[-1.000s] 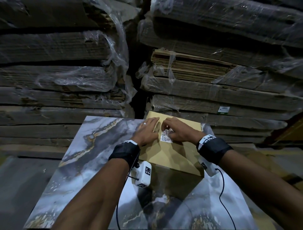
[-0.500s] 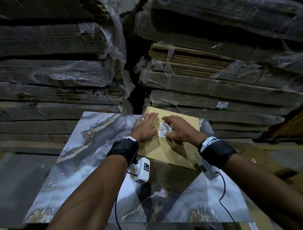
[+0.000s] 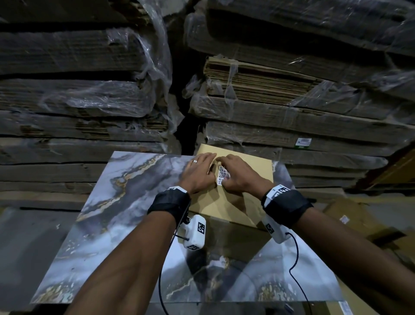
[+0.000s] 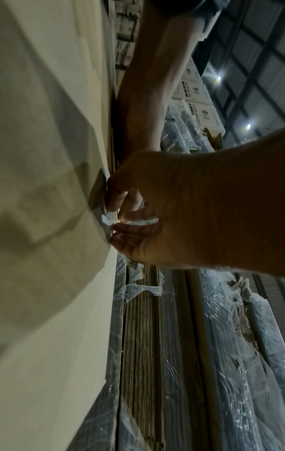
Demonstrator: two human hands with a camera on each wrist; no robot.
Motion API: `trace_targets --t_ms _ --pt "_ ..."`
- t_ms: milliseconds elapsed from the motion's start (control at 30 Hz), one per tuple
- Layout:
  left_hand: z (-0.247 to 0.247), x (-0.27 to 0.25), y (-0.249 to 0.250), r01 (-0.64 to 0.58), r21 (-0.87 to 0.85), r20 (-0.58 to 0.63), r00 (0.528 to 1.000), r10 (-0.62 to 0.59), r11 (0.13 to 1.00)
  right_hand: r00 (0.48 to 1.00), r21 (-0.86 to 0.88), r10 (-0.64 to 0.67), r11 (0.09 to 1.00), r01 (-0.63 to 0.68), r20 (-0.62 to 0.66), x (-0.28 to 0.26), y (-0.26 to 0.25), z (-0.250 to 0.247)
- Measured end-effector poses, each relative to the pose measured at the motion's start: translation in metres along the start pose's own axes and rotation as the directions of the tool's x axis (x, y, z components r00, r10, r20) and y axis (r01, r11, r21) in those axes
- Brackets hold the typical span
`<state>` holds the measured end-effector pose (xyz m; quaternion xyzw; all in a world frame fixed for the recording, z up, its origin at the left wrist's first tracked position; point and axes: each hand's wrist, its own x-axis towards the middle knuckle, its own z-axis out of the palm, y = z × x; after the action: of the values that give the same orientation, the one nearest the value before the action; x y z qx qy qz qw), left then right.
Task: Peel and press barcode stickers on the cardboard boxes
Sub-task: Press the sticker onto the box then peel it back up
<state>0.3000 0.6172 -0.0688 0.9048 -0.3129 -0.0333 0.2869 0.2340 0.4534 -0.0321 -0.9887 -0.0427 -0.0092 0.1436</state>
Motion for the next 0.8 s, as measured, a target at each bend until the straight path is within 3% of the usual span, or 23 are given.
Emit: trace_targets --t_ms 800 --pt "0.002 -0.004 0.002 -0.030 0.007 -0.079 0.996 0.030 1.000 0.997 0.019 0.068 0.997 -0.069 0.034 0.011 0.001 -0.007"
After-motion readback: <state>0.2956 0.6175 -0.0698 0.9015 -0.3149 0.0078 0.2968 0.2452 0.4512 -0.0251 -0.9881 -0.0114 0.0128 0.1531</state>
